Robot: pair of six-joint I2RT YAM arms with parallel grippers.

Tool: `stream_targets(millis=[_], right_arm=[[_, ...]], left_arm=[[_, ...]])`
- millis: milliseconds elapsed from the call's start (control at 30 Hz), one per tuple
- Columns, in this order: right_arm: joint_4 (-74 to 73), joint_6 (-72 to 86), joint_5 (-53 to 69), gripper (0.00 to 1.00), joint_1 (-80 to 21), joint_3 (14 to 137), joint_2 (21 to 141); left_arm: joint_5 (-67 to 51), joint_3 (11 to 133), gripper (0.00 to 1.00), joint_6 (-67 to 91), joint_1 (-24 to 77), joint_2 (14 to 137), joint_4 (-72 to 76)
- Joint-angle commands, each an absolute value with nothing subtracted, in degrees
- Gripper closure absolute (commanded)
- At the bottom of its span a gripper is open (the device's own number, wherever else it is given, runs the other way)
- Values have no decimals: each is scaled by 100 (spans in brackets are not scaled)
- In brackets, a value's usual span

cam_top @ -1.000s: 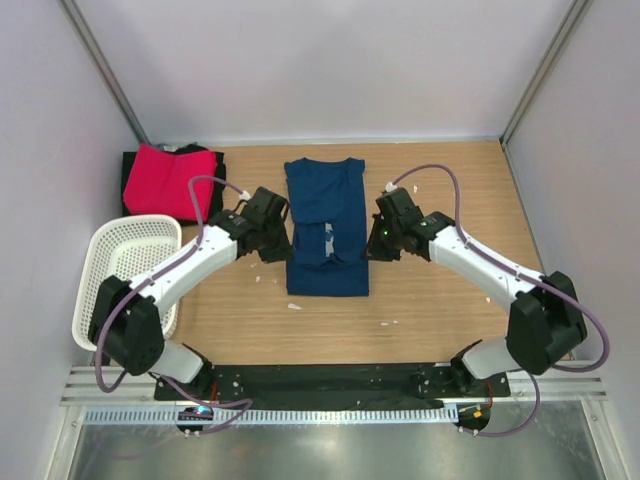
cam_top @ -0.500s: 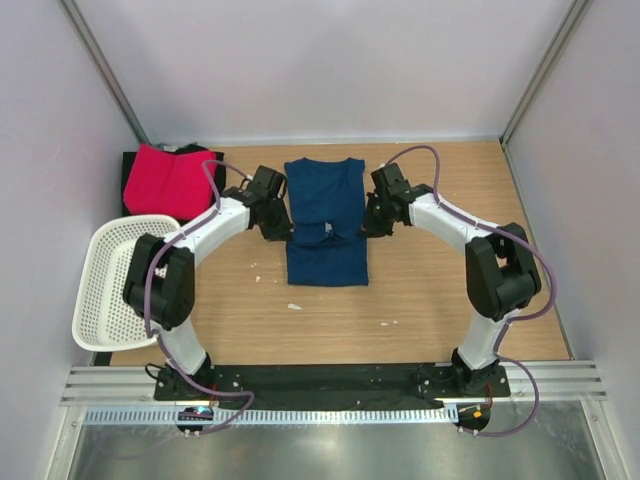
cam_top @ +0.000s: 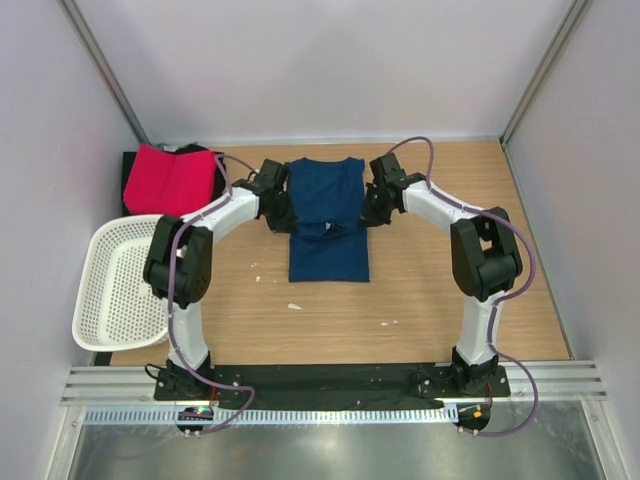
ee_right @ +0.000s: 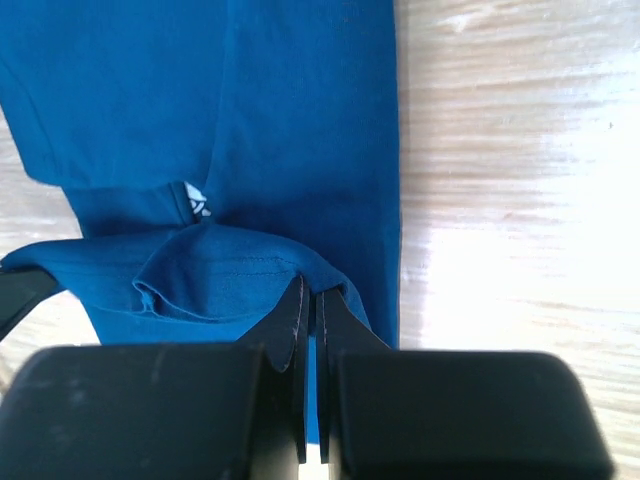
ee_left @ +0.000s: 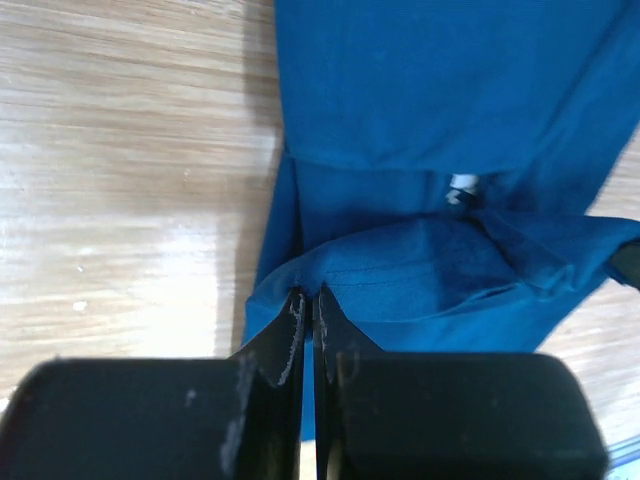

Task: Fold and stack the t-shirts
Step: Fold the tshirt

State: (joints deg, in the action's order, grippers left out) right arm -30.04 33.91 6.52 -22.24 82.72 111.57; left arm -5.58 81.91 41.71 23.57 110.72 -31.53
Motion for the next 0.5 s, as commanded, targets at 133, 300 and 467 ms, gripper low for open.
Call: stream_targets(millis=[133, 300, 467], right_arm=[[-3129, 3217, 466, 94, -2127, 8815, 11443], [-3287, 3042, 509, 52, -2039, 9017, 11224], [-3131, 2769, 764, 39, -2118, 8650, 10557]], left_arm=[[-668, 8893, 92, 3859, 2215, 11452, -3207], [-747, 9334, 39, 3656, 2215, 11409, -3586], [-782, 8714, 26, 3717, 2250, 10610, -3692]])
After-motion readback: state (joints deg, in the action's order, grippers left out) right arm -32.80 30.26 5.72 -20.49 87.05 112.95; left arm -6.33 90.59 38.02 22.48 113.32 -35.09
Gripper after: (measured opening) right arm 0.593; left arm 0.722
